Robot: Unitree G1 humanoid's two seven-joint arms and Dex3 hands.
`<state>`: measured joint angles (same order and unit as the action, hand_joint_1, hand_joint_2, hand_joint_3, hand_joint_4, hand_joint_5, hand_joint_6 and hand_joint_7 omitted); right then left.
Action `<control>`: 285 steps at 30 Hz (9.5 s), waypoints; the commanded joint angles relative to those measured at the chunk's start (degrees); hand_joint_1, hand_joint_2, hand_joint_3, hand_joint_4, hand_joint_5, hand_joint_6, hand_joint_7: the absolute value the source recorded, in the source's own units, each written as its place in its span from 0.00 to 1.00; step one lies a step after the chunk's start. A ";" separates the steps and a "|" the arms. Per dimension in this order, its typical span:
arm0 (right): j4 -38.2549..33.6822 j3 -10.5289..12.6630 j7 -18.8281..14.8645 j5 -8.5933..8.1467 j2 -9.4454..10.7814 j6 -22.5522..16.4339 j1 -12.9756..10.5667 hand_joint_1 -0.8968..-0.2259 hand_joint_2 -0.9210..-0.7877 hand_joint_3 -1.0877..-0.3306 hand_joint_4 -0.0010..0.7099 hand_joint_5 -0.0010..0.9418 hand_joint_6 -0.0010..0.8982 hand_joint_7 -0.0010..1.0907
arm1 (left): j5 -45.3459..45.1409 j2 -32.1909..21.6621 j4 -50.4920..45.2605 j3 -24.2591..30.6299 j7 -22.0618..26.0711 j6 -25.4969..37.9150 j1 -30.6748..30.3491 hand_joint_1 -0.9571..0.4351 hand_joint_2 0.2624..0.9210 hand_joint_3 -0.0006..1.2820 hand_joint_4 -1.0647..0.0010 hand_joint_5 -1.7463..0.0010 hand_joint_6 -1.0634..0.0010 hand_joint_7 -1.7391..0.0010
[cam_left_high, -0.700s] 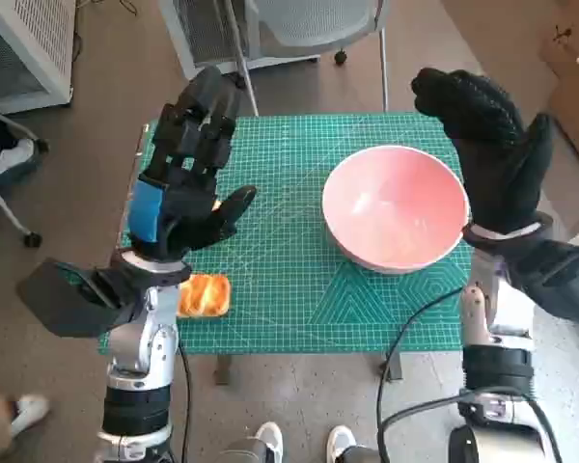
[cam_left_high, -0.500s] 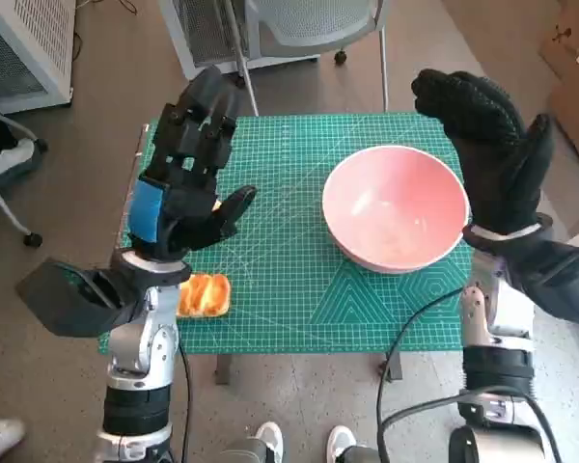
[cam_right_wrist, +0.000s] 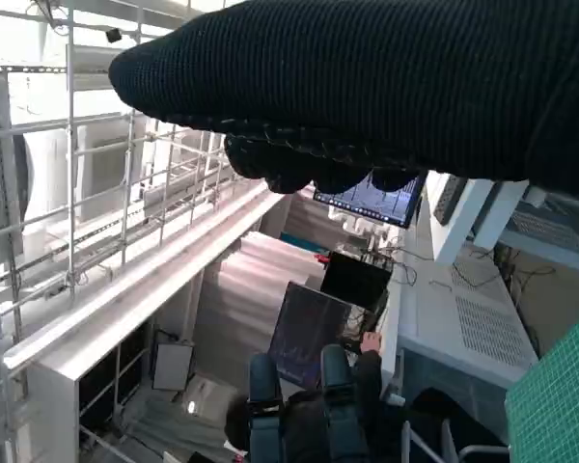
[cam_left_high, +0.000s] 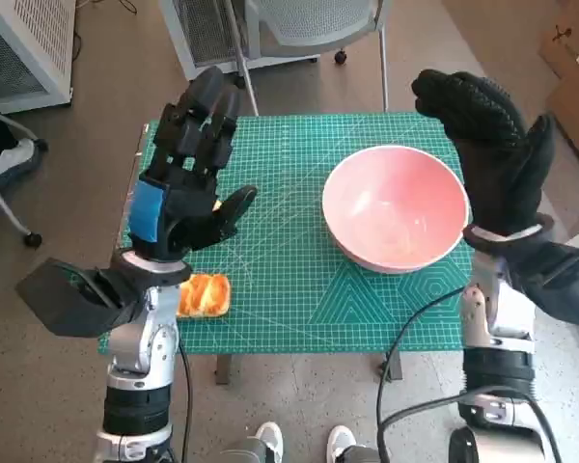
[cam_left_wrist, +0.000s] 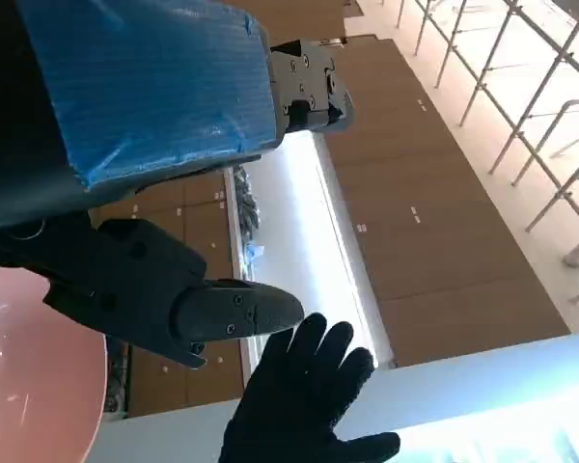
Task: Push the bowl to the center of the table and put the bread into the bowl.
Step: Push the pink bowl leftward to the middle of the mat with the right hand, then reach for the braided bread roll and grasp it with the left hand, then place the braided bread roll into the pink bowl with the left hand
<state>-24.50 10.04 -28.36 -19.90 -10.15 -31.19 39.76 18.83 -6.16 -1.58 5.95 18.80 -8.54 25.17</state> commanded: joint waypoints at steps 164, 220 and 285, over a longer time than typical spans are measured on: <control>-24.06 7.98 -1.99 1.93 -0.33 -4.91 9.67 0.49 0.00 0.49 0.30 0.00 0.30 0.01 | -1.08 0.07 -4.39 -0.01 -2.76 1.37 -3.62 0.44 0.78 0.28 0.97 1.00 1.00 0.74; -9.49 3.33 -2.20 -2.13 2.62 -2.30 6.14 0.39 0.00 0.72 0.45 0.01 0.40 0.02 | -32.14 -44.39 -28.84 -15.59 15.44 49.69 -8.10 0.59 0.69 0.02 0.94 1.00 0.77 0.99; -2.98 3.37 -1.58 -4.08 3.38 -1.36 2.26 0.41 0.00 0.73 0.46 0.00 0.42 0.01 | -46.42 -38.79 -18.31 -20.13 25.34 41.87 -1.75 0.69 0.98 0.02 0.30 0.36 0.34 0.38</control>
<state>-27.61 13.48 -30.52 -24.13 -7.20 -33.22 43.62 -28.59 -43.46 -16.58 -17.52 43.77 33.77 23.28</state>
